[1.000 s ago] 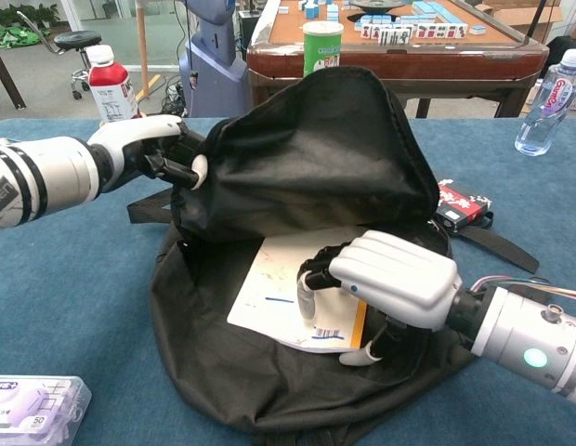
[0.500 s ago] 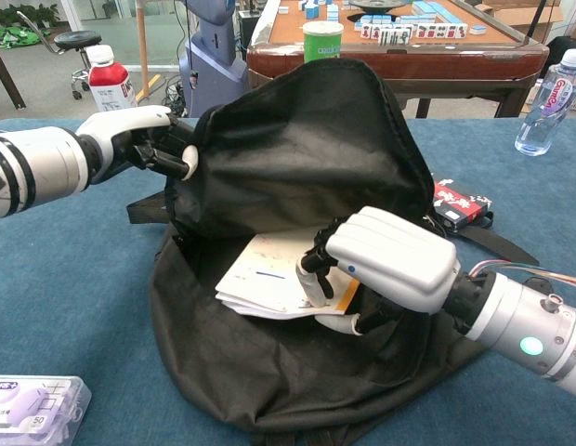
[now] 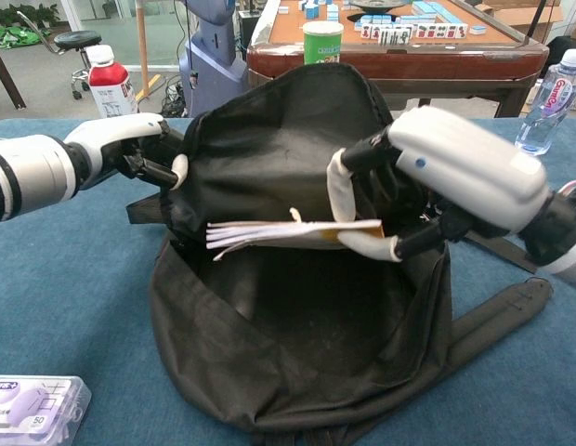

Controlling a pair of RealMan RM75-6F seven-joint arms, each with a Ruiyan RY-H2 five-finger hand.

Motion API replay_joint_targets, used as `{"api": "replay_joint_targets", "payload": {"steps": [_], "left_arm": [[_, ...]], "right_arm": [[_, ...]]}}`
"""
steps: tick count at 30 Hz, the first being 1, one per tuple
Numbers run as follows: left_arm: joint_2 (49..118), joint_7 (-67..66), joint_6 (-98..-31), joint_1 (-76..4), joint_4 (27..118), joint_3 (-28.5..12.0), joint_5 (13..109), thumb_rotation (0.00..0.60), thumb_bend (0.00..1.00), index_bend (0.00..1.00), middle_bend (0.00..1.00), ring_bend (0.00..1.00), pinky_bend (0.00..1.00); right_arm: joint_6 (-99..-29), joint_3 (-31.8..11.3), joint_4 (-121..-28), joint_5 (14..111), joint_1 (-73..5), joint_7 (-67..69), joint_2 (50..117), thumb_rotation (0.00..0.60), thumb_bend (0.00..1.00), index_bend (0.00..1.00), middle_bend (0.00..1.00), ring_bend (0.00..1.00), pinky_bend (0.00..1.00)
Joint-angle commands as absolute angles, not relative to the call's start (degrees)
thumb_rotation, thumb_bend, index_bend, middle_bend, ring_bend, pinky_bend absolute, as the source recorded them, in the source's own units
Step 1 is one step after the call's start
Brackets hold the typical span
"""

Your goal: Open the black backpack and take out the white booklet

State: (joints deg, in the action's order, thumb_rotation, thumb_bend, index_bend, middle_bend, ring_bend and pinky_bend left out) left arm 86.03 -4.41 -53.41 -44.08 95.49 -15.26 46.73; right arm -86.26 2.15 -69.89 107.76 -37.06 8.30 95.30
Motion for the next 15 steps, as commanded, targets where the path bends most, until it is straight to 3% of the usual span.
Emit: {"api": "replay_joint_targets", "payload": {"steps": [1, 7, 15], "left_arm": [[85.84, -5.00, -53.67, -43.81, 95.66, -14.34, 48.20, 0.600, 0.77, 0.68, 0.47, 0.38, 0.16], [86.24, -7.01, -54.55, -44.03, 95.21, -13.51, 49.62, 0.600, 0.77, 0.68, 0.47, 0.38, 0.16], [86.75, -10.37, -53.40, -46.24, 94.26, -14.76, 44.69, 0.600, 0.77, 0.67, 0.47, 0.38, 0.16]], "right_arm": [[-89.30, -0.16, -83.52, 105.53, -35.54, 9.48, 85.44, 0.600, 0.50, 0.89, 0.68, 0.57, 0.62], [-91.85, -4.22, -94.22, 102.16, -33.93, 11.17, 77.56, 0.600, 0.51, 0.89, 0.68, 0.57, 0.62], [-94.33, -10.67, -100.36, 95.97, -31.83, 13.68, 70.81, 0.600, 0.51, 0.89, 0.68, 0.58, 0.62]]}}
